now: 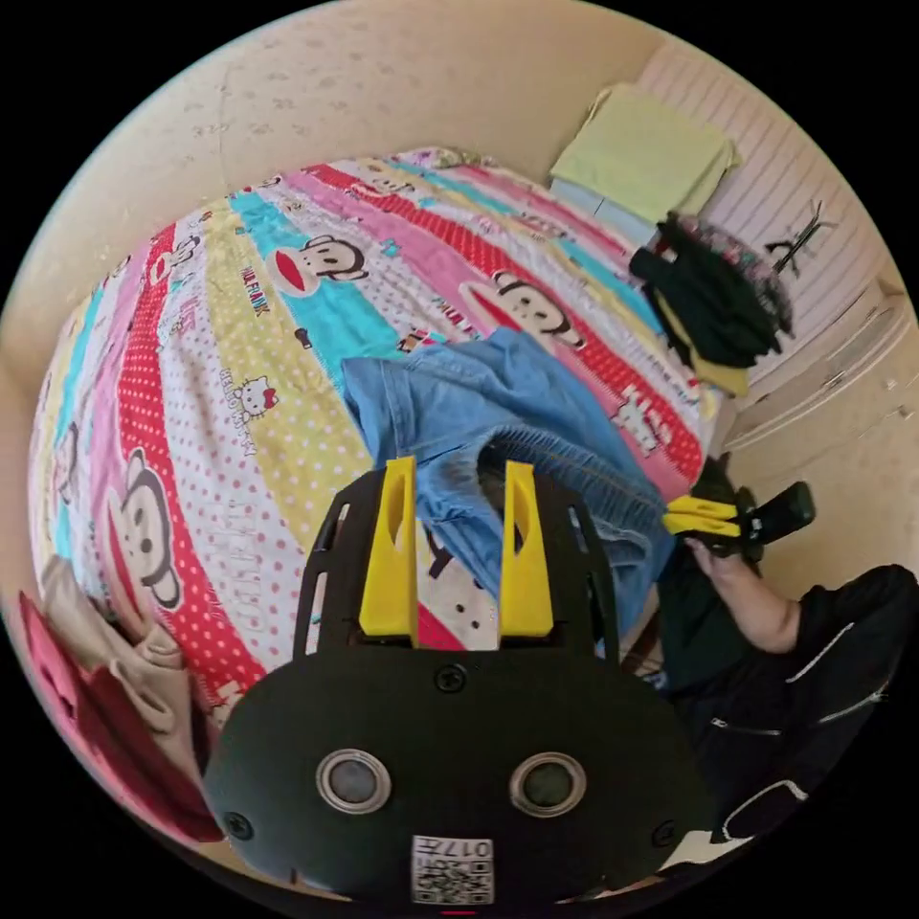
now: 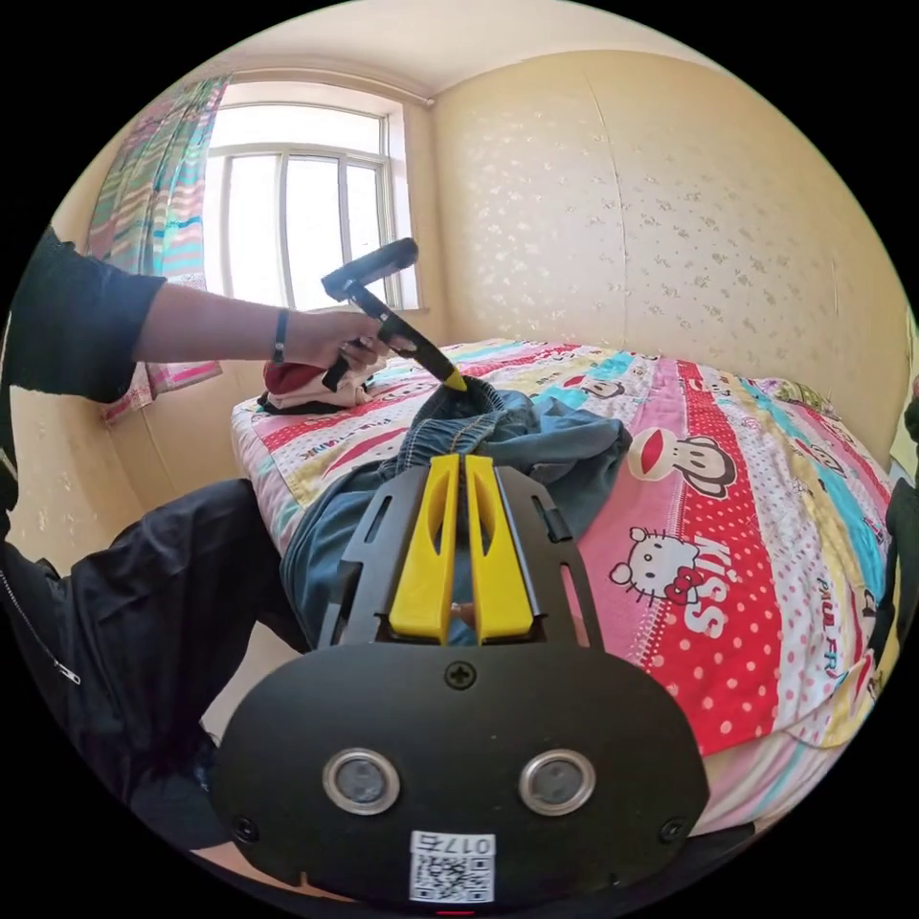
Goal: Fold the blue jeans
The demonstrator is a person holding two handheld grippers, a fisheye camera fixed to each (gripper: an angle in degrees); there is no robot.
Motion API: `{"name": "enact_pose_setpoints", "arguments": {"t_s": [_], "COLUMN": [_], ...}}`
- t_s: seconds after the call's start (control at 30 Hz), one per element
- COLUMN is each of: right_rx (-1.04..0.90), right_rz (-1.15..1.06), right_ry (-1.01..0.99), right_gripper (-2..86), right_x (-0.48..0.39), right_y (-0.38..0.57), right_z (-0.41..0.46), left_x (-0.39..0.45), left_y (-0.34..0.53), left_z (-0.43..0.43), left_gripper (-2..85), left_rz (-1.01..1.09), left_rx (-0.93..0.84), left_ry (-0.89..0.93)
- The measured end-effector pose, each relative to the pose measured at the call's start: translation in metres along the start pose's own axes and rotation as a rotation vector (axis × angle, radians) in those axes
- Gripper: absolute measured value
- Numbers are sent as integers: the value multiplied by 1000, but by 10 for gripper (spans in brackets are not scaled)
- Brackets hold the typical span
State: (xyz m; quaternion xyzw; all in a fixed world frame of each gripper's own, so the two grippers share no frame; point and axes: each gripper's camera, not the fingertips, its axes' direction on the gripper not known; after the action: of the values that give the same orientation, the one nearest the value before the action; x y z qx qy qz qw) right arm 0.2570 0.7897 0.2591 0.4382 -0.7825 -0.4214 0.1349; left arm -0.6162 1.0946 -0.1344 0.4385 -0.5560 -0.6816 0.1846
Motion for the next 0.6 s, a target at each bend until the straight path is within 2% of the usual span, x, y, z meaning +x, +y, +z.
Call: {"name": "enact_pose_setpoints", "arguments": {"t_s": [0.03,0.13,0.27,0.37,0.43,0.5,0.6], "right_rx": [10,-5,-14,22,62,100,74], "right_rz": [27,87,51,-37,-96,-159,-307], "right_ry": [-25,-54,55,174,278,360,354], "right_gripper": [14,13,10,9,8,9,13], "right_x": [2,9,-1,-23,-41,-59,-86], "right_y": [-1,-5,-16,-24,-27,-28,-27], "right_z": [-2,-3,-16,-28,-34,-33,-15], "left_x": [15,58,118,140,137,131,128], "left_y": [-8,-23,-24,2,36,60,85], "left_z": [18,48,67,47,13,-1,-6], "left_gripper": [113,46,8,1,0,0,-1], "left_rz": [40,181,374,320,153,54,-40], "left_rx": [-38,-69,-117,61,311,438,530], "left_ry": [-77,-142,-300,-363,-301,-213,-167]}}
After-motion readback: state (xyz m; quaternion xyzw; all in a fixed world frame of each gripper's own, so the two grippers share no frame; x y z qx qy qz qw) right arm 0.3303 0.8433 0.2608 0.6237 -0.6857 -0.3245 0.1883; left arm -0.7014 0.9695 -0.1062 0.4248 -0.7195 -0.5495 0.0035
